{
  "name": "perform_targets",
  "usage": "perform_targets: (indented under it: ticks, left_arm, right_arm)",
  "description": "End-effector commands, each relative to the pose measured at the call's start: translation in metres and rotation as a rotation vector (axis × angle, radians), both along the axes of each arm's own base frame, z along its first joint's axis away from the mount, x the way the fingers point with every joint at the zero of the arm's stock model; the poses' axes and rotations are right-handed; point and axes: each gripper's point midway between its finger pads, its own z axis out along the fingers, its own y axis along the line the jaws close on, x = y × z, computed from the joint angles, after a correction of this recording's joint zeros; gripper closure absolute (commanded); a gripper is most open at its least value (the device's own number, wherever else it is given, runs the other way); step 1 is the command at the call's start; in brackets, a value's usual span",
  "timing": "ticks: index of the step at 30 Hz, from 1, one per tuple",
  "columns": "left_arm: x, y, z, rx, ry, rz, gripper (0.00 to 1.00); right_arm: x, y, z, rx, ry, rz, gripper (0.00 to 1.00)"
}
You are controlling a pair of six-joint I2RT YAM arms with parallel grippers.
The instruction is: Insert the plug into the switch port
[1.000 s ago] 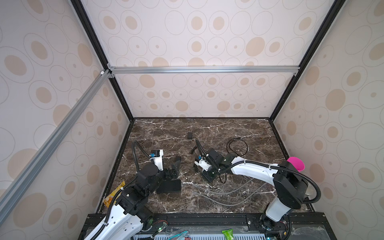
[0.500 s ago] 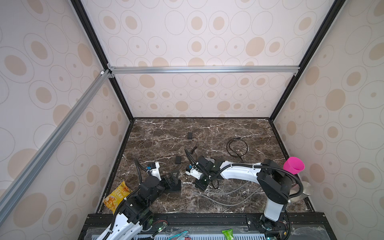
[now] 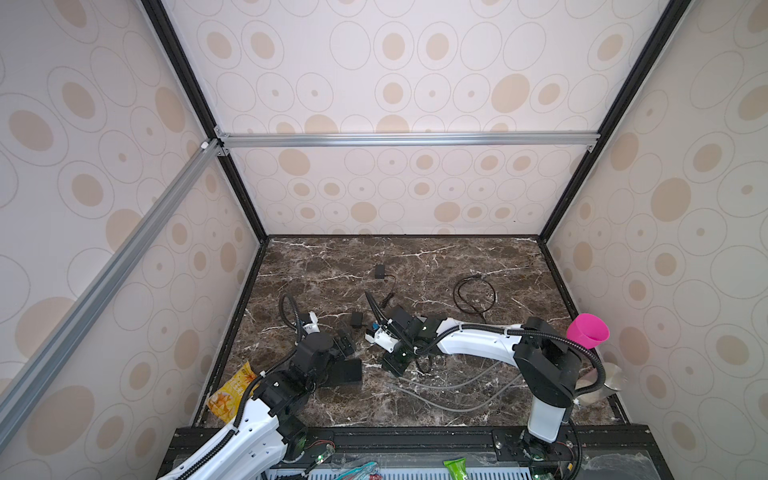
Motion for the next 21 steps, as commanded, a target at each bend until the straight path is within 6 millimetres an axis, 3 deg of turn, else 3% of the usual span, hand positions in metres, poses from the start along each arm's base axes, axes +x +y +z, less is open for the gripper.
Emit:
perform_targets:
  ticks: [1, 6, 8, 15, 21]
  left_arm:
    - [0.01, 0.008, 0.026, 0.04, -0.099, 0.036, 0.02]
    - [-0.003, -0.015, 0.047, -0.061, -0.274, -0.147, 0.02]
    - [-0.01, -0.014, 0.052, -0.114, -0.316, -0.153, 0.02]
    - [-0.024, 0.024, 0.034, -0.067, -0.253, -0.001, 0.02]
    - [-0.031, 0.02, 0.014, -0.087, -0.139, -0.019, 0.02]
  right_arm:
    - [-0.003, 0.004, 0.023, 0.026, -0.019, -0.004, 1.0]
    - [-0.006, -0.002, 0.023, 0.028, -0.021, -0.015, 1.0]
    - [-0.007, 0.0, 0.023, 0.041, -0.015, -0.017, 1.0]
    - [-0.008, 0.011, 0.016, 0.044, -0.002, 0.007, 1.0]
    - [-0.006, 0.016, 0.012, 0.038, -0.017, 0.031, 1.0]
